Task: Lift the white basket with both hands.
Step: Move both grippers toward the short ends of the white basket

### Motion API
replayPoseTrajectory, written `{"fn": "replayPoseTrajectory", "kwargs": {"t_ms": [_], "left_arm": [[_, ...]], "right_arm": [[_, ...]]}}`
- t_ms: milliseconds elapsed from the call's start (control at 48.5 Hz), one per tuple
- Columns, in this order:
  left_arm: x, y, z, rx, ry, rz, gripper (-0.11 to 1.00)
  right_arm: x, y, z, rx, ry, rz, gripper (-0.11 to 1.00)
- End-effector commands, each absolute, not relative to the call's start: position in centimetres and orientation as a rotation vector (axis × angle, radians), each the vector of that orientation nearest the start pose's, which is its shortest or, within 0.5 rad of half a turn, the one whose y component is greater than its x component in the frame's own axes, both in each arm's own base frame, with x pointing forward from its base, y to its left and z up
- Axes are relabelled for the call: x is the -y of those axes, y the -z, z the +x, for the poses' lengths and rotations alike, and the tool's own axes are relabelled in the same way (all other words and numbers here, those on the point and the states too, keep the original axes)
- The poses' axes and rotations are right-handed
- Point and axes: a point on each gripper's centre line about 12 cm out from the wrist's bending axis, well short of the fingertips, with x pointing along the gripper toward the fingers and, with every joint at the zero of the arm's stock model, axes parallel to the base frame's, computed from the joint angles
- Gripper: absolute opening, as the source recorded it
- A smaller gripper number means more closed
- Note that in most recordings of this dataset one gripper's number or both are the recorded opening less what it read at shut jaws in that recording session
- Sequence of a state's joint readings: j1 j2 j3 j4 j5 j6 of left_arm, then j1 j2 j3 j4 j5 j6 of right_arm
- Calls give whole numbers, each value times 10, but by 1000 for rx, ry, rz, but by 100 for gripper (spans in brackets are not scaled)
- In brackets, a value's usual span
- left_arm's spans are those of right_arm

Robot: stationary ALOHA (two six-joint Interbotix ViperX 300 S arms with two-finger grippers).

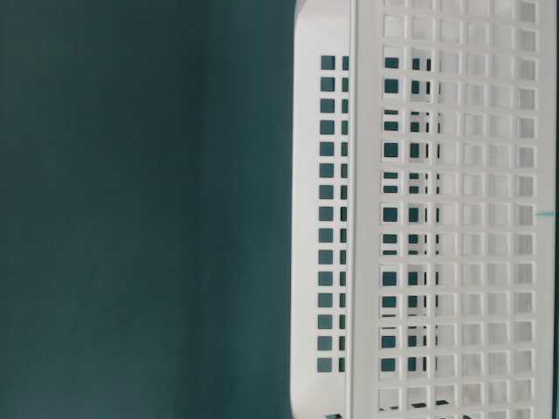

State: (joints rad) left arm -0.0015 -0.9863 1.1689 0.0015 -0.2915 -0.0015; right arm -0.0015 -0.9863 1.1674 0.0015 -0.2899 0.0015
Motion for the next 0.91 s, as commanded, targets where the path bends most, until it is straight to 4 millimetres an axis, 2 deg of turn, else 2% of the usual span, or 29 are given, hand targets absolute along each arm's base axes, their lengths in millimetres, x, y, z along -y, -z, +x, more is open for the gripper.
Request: {"fn": "replayPoseTrajectory", "kwargs": {"t_ms": [0, 62, 144, 206, 371, 494, 577, 700, 803, 886], "left_arm": [[-3, -313, 200, 118, -11, 4, 14], [-4, -320, 201, 114, -20, -7, 15], [-5, -328, 202, 103, -21, -26, 2], [-4, -335, 202, 108, -15, -53, -3], [2, -352, 203, 121, 25, -192, -4], [4, -360, 207, 98, 38, -375, -4], [3, -367, 211, 68, 32, -525, -5], [0, -363, 220, -64, -27, -735, -5], [0, -362, 229, -165, -77, -846, -5], [-1, -368, 236, -175, -93, -910, -4]], "right_arm": [[0, -307, 197, 124, -1, 20, 14], [0, -315, 199, 132, 0, 64, 16], [1, -329, 204, 143, 5, 131, 5], [1, -336, 209, 111, 6, 186, 2], [5, -337, 228, -130, 43, 436, 1], [9, -339, 241, -218, 85, 597, 1], [12, -335, 249, -278, 120, 696, 1], [12, -326, 258, -379, 169, 823, 1], [12, -320, 265, -461, 221, 924, 1], [16, -312, 269, -533, 293, 1024, 1]]}}
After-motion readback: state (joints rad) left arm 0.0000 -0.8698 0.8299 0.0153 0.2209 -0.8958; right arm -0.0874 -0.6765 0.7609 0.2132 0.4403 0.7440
